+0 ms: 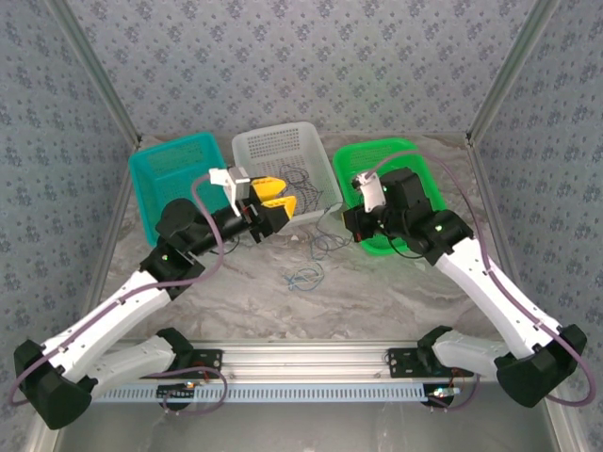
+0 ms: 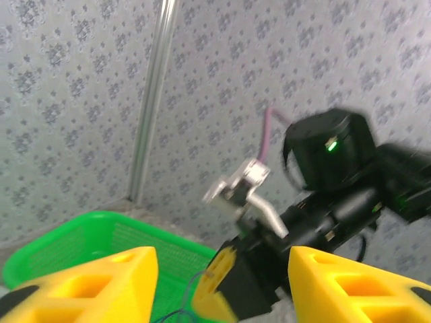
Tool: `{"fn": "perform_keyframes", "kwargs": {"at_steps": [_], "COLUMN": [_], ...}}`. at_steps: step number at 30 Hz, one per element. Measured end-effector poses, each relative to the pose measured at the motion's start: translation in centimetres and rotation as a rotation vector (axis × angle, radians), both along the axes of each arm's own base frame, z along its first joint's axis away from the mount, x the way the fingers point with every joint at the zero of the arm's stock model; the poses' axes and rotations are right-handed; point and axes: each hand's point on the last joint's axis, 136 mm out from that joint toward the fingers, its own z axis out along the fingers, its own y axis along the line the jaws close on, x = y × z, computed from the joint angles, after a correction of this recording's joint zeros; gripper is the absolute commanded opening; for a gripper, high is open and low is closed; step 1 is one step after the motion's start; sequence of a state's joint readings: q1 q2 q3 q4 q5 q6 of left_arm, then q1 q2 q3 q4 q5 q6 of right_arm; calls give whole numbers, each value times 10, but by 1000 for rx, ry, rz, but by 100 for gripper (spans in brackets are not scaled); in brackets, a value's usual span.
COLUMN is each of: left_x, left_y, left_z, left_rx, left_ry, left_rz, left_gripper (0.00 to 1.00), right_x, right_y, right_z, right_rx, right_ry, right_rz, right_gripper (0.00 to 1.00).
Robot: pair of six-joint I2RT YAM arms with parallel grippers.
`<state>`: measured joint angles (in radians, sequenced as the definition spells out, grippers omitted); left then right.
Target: Untangle the cables
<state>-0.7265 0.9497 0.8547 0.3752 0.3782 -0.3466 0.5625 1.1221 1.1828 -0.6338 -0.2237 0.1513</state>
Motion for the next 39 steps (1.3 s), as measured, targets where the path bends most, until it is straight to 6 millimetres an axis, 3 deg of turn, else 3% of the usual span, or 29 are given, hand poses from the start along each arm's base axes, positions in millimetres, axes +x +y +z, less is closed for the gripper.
{"fn": "perform_keyframes", "kwargs": {"at_steps": [7,12,16,22,31,39], "left_x": [18,31,29,24,26,49], "left_y": [-10,-27,-44,-54,-46,-38], "left_z": [-36,-73,-91,-93,-91,-103], "left_rx": [53,74,74,7,-110,-338], "left_ry": [111,252,339,429,619,882], "left_rz": [25,-5,-55,-109,-88,-88], "left_gripper": [72,71,71,73,84,87], "right_x": [-5,-8,-7,0,16,18], "right_y": [-2,-1,-1,-8,-17,-19], "right_z": [32,37,37,39,54,43], "right_rx": [2,-20,-38,-72,-141,-226], "right_ry": [-108,-146,-165,-199,-344,-565], "right_rz": [17,21,10,-36,-107,-109], "right_gripper": [0,0,0,0,0,0]}}
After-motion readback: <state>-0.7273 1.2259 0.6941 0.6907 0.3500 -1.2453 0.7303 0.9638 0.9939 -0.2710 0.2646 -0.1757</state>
